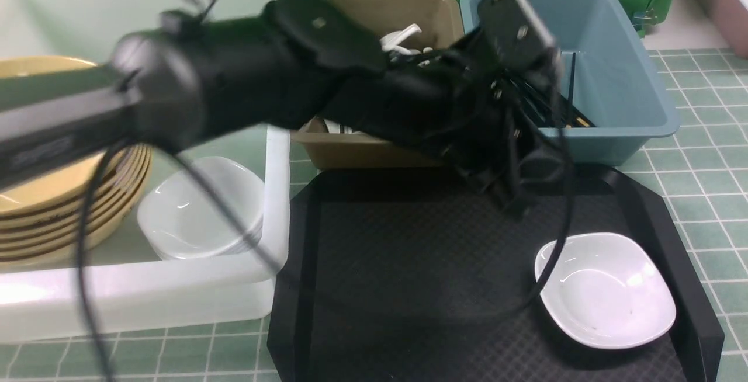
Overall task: On blue table put chopsticks spoon bowls plates into blue grey white boxes.
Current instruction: 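Grasp the small white bowl on the black tray by its rim with the left gripper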
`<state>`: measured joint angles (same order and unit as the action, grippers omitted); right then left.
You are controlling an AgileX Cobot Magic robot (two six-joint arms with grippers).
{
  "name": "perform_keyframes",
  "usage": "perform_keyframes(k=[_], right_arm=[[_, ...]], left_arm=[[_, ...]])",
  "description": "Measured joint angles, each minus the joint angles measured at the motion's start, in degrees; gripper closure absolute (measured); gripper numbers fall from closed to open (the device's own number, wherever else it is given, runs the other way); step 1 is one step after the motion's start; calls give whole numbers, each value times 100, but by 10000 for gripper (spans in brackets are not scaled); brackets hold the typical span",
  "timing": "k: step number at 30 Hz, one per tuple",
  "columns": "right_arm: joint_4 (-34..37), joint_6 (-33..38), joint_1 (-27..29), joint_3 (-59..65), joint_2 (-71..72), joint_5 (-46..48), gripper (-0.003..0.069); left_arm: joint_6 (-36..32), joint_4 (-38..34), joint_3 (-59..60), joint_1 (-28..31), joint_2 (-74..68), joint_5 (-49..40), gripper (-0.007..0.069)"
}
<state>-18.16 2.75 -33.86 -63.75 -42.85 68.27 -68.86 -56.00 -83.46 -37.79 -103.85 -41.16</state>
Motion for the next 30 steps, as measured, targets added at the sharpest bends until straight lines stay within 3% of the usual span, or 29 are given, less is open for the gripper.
perform_keyframes(k=[1,2,3,4,7,9,11,15,18,21,25,30], right_arm=[[-14,-27,0,0,0,-21,582],[-14,-27,0,0,0,-26,582],[-21,-114,0,0,0,-87,581],[-29,-129,0,0,0,-124,581],[-33,-137,0,0,0,-174,580],[-33,-145,0,0,0,-214,580],[-33,-150,0,2,0,-218,580],[-33,-150,0,2,0,-218,580],[-33,-150,0,2,0,-126,580],[-33,-151,0,2,0,12,578],[-33,-151,0,2,0,174,574],[-36,-151,0,2,0,259,570]], left_arm=[[693,392,-292,0,-165,-177,620],[829,473,-353,0,-199,-219,620],[1966,1240,-893,-36,-521,-655,615],[2486,1673,-1185,-70,-705,-926,608],[3284,2491,-1716,-205,-1070,-1480,564],[3961,3306,-2264,-470,-1511,-2048,467],[4426,3677,-2567,-687,-1812,-2235,368],[5374,3918,-2950,-976,-2268,-2195,169],[5745,3970,-3105,-1026,-2585,-2102,71],[6010,4026,-3188,-1026,-2824,-1998,36],[6331,4052,-3273,-1026,-3080,-1897,44],[6529,3906,-3316,-1026,-3131,-1725,148]])
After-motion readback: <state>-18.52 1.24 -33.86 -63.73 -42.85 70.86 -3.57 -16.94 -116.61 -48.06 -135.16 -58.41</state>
